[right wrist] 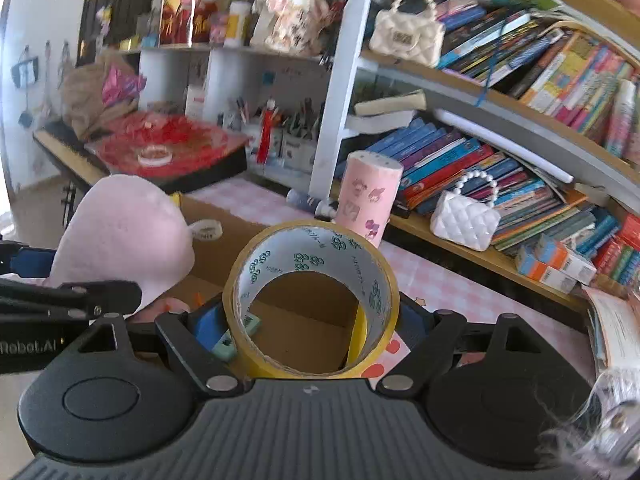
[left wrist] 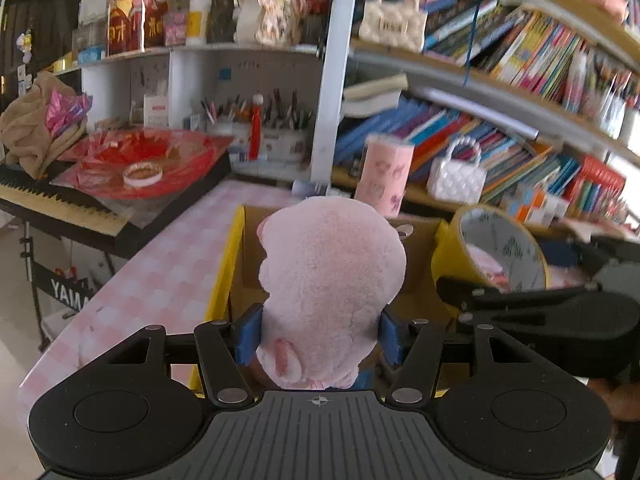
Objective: Organize objects
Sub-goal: 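Open the left tool to drop the pig into the box while the right tool drops the tape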
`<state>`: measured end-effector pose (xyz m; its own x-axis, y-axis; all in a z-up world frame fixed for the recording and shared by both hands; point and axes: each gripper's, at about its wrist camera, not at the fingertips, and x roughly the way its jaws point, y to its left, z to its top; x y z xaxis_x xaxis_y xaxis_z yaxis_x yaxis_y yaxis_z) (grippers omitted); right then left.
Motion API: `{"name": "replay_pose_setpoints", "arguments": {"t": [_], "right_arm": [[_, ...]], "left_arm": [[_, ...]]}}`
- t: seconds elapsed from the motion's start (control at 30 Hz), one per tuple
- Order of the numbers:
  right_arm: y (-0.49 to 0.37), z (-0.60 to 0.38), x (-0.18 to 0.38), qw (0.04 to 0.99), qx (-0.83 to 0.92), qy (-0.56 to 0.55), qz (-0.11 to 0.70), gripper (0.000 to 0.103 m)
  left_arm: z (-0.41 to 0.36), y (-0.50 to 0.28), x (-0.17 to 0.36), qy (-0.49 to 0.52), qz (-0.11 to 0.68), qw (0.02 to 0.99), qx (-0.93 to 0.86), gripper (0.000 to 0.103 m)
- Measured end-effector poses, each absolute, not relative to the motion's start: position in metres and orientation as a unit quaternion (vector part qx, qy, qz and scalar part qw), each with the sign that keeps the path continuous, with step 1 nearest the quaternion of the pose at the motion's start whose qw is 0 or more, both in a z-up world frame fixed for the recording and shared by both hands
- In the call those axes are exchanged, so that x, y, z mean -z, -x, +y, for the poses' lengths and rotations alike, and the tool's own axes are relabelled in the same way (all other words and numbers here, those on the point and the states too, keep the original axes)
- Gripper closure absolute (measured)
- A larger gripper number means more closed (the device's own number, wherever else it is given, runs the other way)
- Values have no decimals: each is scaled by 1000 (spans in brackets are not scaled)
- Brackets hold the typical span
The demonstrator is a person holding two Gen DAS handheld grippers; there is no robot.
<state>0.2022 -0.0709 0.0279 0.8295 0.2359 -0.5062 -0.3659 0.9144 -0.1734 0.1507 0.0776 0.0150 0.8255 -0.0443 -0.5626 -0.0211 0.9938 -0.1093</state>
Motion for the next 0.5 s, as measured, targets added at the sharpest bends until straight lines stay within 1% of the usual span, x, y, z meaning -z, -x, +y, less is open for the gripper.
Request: {"name": "replay_pose_setpoints", "arguments": {"t": [0.2,0.3,0.5], "right_arm": [[-233,-63,-12,929,-183,166,276,20],[-240,-58,-7,921,-197,190,278,20],[-256,-54,-2,907,-213,194,307,20]], "left_arm": [[72,-167,0,39,326,945,-6,45],[71,-170,2,34,329,944,-14,46],[70,-175,2,24,332,943,-18,45]]}}
